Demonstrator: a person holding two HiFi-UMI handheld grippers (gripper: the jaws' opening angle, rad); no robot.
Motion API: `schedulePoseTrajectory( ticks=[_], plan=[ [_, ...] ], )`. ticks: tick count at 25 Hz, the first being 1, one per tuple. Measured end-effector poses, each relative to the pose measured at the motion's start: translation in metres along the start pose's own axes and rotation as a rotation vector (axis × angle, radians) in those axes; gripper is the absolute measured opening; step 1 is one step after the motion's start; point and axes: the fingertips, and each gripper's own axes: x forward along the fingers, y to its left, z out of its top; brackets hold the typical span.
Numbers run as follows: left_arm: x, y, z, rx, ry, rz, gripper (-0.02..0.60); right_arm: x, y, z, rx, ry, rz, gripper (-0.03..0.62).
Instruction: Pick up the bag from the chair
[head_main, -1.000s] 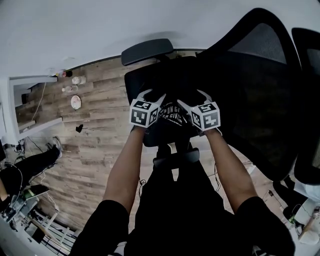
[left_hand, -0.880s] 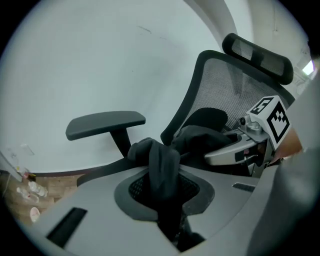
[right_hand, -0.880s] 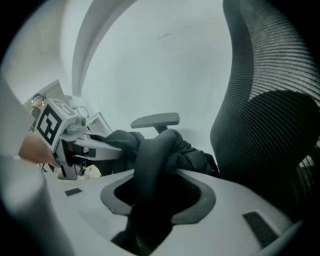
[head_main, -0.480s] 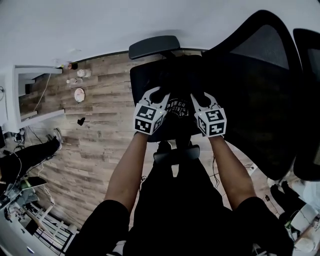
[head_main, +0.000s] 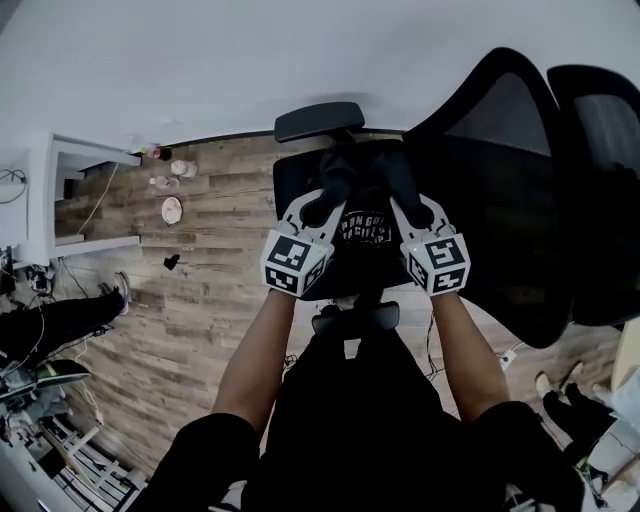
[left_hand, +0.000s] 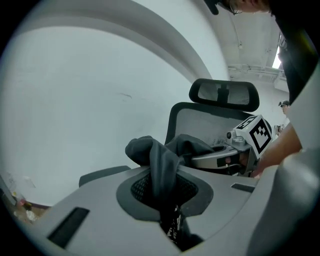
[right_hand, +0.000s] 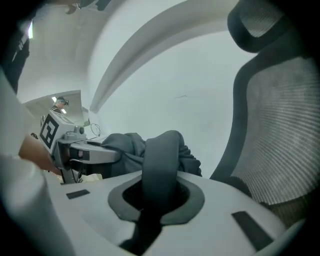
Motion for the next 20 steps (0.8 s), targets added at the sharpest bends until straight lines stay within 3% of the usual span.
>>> schedulePoseTrajectory(
  ticks=[10,15,20],
  plan=[
    [-0.049,-0.029,0.118,0.164,-0.192,-0.028,0.052,-0.061,0.015,0.108,-0.001,-0.245,-0.015,0.049],
    [-0.089,-0.041,0.171,0.149,-0.343,-0.024,0.052,-0.096,0.035,0.164,0.02,-0.375,0.028,0.051],
    [-0.121,-0.051,0.21,0.193,-0.427,-0.028,0.052,-0.122,0.054,0.204,-0.013,-0.452,0.032,0.051]
  ],
)
